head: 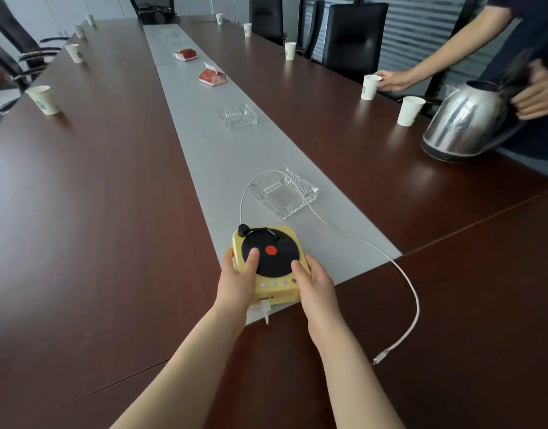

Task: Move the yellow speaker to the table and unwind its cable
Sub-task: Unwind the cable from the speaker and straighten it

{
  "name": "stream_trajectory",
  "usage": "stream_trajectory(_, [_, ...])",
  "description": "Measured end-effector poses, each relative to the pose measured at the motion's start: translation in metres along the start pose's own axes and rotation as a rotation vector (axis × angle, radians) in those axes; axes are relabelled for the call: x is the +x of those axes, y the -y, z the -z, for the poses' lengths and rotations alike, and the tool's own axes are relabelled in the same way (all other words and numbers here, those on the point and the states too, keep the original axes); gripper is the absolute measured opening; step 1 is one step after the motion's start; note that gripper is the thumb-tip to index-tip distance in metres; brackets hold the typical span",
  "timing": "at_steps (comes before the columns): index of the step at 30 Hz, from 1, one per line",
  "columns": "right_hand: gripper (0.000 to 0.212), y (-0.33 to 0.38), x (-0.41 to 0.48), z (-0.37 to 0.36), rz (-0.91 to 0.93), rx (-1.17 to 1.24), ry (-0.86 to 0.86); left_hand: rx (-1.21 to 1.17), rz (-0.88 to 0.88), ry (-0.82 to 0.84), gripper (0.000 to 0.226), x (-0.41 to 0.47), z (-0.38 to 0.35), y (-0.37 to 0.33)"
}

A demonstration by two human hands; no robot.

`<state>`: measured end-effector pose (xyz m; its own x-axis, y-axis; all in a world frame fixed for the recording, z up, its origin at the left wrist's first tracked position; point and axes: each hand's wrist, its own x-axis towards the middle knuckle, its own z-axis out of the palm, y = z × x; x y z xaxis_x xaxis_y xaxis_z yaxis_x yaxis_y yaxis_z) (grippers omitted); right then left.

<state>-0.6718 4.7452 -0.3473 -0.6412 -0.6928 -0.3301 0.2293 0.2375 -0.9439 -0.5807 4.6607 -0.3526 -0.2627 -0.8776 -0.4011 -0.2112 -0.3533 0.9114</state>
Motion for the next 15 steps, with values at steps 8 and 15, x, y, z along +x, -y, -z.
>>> stream_trajectory(8, [0.049, -0.009, -0.004, 0.001, 0.066, -0.146, -0.011, 0.199, -0.071, -0.103, 0.049, -0.001, 0.0, 0.009])
stream_trajectory(15, [0.042, -0.008, -0.006, -0.001, 0.086, -0.176, 0.013, 0.179, -0.126, -0.14, 0.026, -0.011, 0.0, 0.013])
